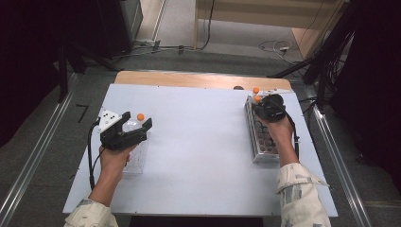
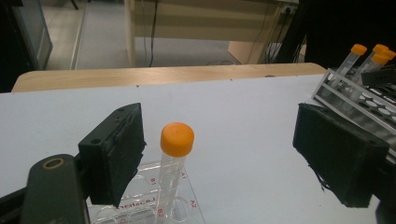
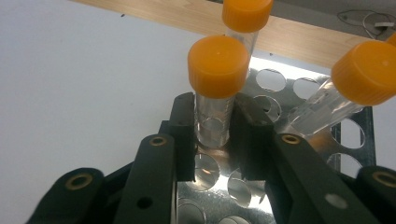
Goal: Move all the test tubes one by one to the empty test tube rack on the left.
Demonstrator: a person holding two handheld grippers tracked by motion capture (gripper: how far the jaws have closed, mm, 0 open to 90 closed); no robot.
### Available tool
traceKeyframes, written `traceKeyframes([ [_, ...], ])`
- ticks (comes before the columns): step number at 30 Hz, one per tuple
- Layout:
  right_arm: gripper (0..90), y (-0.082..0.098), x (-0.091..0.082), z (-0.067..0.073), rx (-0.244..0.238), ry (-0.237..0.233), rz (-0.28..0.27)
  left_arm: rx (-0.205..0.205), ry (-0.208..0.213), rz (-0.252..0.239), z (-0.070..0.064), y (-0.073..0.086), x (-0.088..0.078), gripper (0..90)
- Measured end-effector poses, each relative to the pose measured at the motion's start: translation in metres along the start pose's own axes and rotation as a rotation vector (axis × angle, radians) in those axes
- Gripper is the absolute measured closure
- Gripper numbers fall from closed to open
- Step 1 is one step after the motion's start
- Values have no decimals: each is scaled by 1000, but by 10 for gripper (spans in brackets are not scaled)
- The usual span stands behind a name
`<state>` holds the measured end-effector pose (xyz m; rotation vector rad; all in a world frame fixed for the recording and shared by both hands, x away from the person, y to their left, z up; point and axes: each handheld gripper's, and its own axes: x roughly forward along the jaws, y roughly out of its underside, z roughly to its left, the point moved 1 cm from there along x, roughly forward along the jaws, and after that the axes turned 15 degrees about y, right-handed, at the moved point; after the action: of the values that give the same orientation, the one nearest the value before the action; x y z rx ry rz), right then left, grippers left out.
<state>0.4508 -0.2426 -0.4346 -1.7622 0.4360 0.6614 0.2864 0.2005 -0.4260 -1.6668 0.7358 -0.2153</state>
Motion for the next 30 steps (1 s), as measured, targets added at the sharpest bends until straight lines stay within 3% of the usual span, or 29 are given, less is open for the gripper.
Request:
traceKeyframes([
  [14,717,0,1,1,-8,14,3,0,4,-3,-1,0,-1,169],
  [26,722,-7,-17,-3,8,19,-76,7,0,2,0,0,-1,156],
  [30,721,-15,-30,-5,10,22,-115,27,-10,11,-1,1,0,107],
])
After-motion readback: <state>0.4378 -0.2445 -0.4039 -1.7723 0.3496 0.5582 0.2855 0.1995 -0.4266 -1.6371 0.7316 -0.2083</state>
